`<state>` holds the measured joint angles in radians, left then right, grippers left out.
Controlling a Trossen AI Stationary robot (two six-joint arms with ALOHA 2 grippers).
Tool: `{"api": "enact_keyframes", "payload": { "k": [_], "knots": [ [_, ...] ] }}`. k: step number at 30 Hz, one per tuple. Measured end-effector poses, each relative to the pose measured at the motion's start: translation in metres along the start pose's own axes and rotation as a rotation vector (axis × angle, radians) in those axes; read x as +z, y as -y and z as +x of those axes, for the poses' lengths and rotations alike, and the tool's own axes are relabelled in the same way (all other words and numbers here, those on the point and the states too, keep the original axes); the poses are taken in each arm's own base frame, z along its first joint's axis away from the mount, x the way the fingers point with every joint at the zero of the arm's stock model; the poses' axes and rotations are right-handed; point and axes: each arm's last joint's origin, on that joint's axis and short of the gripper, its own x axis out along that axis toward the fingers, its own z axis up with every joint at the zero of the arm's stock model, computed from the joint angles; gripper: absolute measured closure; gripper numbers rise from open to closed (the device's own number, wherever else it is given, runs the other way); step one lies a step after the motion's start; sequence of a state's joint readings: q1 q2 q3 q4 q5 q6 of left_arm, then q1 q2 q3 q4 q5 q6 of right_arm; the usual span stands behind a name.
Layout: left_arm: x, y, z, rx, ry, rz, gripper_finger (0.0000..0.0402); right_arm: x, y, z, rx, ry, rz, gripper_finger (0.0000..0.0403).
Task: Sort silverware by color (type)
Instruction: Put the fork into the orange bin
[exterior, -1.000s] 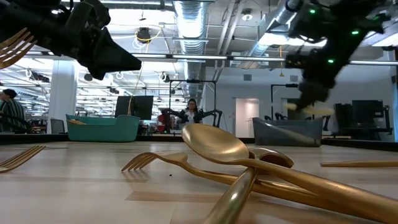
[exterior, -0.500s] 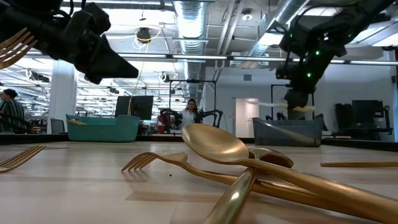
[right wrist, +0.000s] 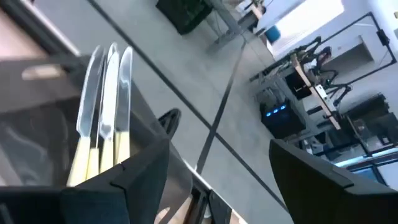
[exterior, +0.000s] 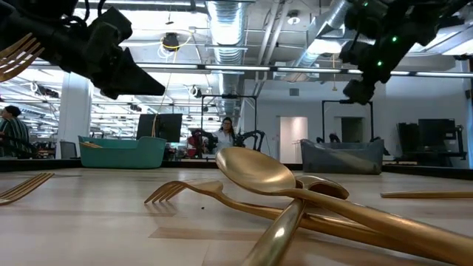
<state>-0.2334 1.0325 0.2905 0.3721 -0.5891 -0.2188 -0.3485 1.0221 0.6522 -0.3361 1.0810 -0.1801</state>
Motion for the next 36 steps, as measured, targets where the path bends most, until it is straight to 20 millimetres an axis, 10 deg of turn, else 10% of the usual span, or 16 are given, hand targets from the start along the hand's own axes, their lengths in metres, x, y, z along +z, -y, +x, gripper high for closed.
{"api": "enact_keyframes", "payload": {
  "k": [6,12,26,36],
  "knots": [
    [0.0,-0.005,0.003,0.024,-0.008,-0.018,0.035,-0.001,0.003,0.0,0.088,0.003,0.139,0.01],
    [-0.006,-0.005,0.002,0.028,-0.063,-0.095,0.035,-0.017,-0.033,-0.008,0.612,-0.095,0.283,0.0101],
    [-0.015,0.02,-0.015,-0.118,-0.103,-0.102,0.035,-0.059,-0.104,-0.135,1.141,-0.257,0.159,0.0102],
    [-0.012,0.02,-0.015,-0.09,-0.066,-0.113,0.035,-0.109,-0.116,-0.184,1.24,-0.428,-0.061,0.0123]
  ]
}}
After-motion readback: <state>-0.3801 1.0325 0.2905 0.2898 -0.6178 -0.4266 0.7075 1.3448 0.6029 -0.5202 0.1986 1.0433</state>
